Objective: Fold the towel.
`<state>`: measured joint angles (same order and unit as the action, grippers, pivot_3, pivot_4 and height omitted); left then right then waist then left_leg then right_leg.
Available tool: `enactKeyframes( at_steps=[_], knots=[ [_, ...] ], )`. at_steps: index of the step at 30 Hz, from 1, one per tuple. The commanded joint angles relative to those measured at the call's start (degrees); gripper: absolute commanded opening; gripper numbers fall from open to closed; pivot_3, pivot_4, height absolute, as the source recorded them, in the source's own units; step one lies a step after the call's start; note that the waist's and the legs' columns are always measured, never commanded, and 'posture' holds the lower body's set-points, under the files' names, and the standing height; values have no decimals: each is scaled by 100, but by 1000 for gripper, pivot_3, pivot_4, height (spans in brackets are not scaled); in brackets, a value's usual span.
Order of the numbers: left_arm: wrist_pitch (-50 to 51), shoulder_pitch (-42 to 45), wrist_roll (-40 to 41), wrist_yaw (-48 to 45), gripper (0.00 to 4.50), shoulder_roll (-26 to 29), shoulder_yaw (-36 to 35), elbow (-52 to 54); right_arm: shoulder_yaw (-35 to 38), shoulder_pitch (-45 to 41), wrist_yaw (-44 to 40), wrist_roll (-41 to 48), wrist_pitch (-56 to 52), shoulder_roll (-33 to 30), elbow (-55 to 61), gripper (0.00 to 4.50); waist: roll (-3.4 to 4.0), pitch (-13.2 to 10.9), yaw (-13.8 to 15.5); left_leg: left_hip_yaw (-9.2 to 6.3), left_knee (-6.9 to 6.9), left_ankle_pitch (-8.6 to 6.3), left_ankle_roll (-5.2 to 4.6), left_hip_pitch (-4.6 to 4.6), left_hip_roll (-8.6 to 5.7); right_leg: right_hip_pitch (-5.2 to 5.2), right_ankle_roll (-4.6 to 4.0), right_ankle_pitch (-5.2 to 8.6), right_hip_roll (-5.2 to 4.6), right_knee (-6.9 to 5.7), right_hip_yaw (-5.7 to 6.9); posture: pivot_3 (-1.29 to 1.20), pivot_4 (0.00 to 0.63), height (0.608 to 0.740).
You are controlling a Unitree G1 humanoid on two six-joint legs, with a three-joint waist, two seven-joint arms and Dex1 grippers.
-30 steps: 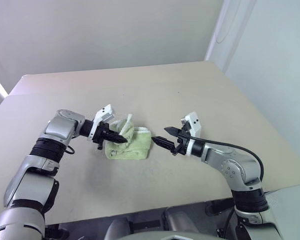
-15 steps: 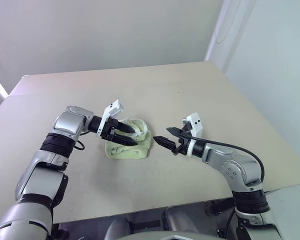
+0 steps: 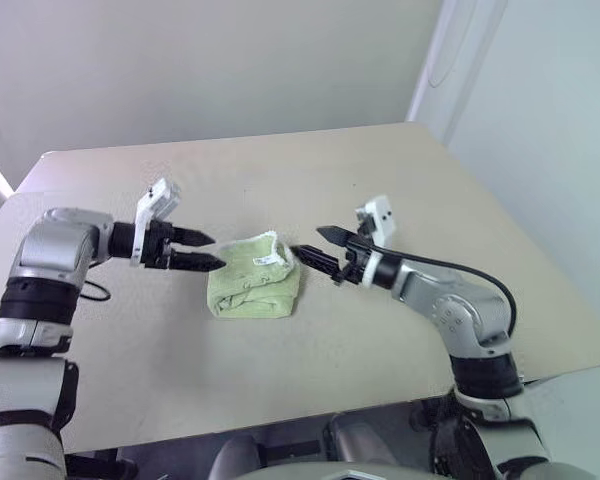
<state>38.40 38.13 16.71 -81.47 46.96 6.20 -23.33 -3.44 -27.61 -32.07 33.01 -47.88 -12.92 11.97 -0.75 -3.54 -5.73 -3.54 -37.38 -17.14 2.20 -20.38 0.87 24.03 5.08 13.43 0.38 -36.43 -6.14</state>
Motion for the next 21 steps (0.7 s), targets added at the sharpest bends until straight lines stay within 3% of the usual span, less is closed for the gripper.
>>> enactKeyframes(
  at_steps=[1,10,21],
  knots=[
    [-359,-181,-154,390,4474,-144,-9,222,-300,-651,-260,-33,234,282,-386,4500,0,0,27,-1,-2,0,0,-3,0,0,0,0,-1,0,1,0,0,740],
    [-235,-1144,32,537,4474,-52,-126,1226,-1307,-1858,-777,-1023,1052,960,-2547,4500,0,1,-46,1,-7,0,0,-1,0,1,-21,-14,-2,-10,0,0,0,740],
    [-139,-1639,202,636,4474,167,-263,1623,-1902,-1317,-834,-1995,1055,910,-3265,4500,-2,2,-38,0,-23,0,0,0,-2,5,-16,-8,-3,-37,1,0,0,740]
  ],
)
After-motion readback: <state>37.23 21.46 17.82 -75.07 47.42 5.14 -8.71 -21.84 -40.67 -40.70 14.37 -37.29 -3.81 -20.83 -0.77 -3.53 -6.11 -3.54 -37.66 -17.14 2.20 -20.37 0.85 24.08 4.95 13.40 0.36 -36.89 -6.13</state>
